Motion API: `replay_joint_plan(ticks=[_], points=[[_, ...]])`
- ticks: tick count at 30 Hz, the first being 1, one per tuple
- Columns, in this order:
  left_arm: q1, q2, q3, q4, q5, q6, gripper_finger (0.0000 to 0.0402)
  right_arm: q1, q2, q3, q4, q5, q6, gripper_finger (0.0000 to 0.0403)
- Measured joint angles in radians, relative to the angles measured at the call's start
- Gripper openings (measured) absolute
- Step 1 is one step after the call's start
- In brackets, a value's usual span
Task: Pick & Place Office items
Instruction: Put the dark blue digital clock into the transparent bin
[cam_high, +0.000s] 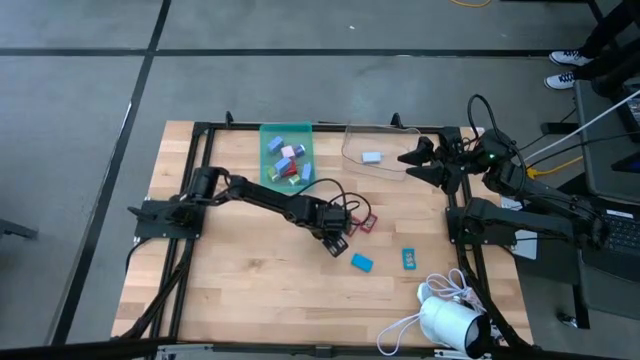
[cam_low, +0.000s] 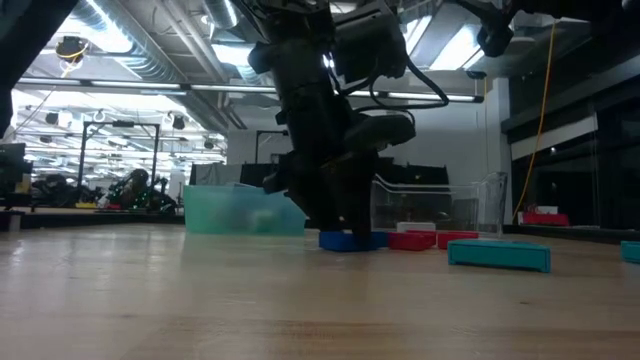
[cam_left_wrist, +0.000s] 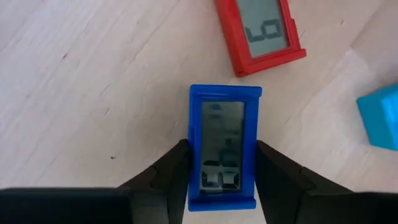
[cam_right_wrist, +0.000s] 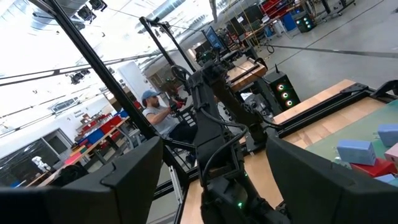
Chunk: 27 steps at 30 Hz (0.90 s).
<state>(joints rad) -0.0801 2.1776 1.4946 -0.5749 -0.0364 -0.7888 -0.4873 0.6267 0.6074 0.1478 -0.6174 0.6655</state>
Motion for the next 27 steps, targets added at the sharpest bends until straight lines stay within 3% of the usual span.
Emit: replay_joint_plan(ticks=[10,18,27], points=[[0.031,0.006,0.081,0.006,0.04,-0.016,0.0143,0.0,0.0,0.0,0.0,0.0,0.0,0.0292],[0.103,-0.023,0.199,0.206,-0.002,0.032,0.0143,0.0,0.0,0.0,0.001,-0.007,0.001,0.0292],[0.203,-0.088,0.213,0.266,-0.019,0.102,0.0143,0.0,0.0,0.0,0.005,-0.03,0.002,0.0292]])
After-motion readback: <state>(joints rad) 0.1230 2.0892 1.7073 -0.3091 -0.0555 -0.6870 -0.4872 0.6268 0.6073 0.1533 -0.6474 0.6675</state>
